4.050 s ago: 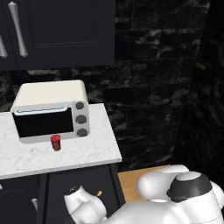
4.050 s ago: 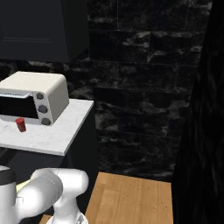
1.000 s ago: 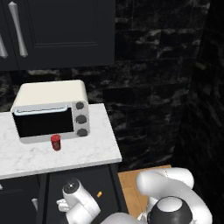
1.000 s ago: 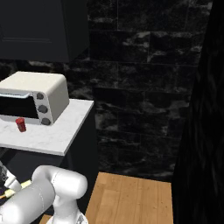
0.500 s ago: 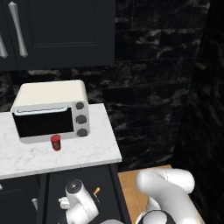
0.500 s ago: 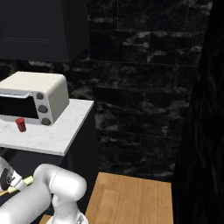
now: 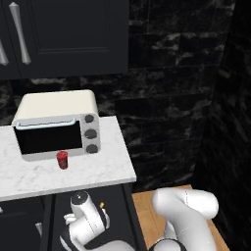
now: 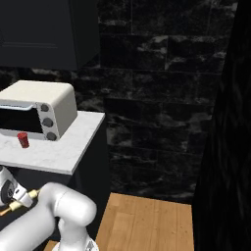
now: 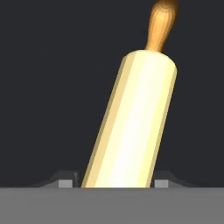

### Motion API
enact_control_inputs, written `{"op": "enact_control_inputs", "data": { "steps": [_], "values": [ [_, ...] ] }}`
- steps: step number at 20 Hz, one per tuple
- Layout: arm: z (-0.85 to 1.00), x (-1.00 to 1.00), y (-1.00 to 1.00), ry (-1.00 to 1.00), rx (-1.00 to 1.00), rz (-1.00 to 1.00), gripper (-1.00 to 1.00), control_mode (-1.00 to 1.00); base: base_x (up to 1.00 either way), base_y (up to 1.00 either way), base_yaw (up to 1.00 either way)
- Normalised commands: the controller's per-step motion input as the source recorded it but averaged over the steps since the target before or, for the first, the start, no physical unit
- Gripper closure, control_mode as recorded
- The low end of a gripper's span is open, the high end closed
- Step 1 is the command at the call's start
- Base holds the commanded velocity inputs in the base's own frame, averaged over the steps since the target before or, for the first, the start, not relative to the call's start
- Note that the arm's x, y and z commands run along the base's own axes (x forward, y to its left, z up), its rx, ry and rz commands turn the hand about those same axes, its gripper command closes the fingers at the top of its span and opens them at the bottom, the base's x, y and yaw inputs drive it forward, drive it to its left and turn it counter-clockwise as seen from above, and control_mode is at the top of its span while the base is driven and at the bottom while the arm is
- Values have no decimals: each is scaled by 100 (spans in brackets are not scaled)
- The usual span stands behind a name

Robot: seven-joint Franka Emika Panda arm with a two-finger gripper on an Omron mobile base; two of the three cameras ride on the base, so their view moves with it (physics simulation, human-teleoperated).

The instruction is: Pick the rolling pin from the drawer and place it on the counter.

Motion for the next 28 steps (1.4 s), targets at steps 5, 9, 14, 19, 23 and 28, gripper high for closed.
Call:
{"op": "enact_control_inputs", "data": {
  "steps": [5, 9, 14, 19, 23, 28],
  "values": [
    [95, -66, -1, -8, 0, 4, 100, -100, 0, 0, 0],
    [100, -4, -16, -18, 0, 2, 100, -100, 0, 0, 0],
    [100, 0, -24, -26, 0, 0, 100, -100, 0, 0, 0],
    [100, 0, -35, -16, 0, 0, 100, -100, 0, 0, 0],
    [88, 1, -56, 0, 3, 0, 100, -100, 0, 0, 0],
    [48, 19, -59, 1, 3, 0, 100, -100, 0, 0, 0]
  ]
}}
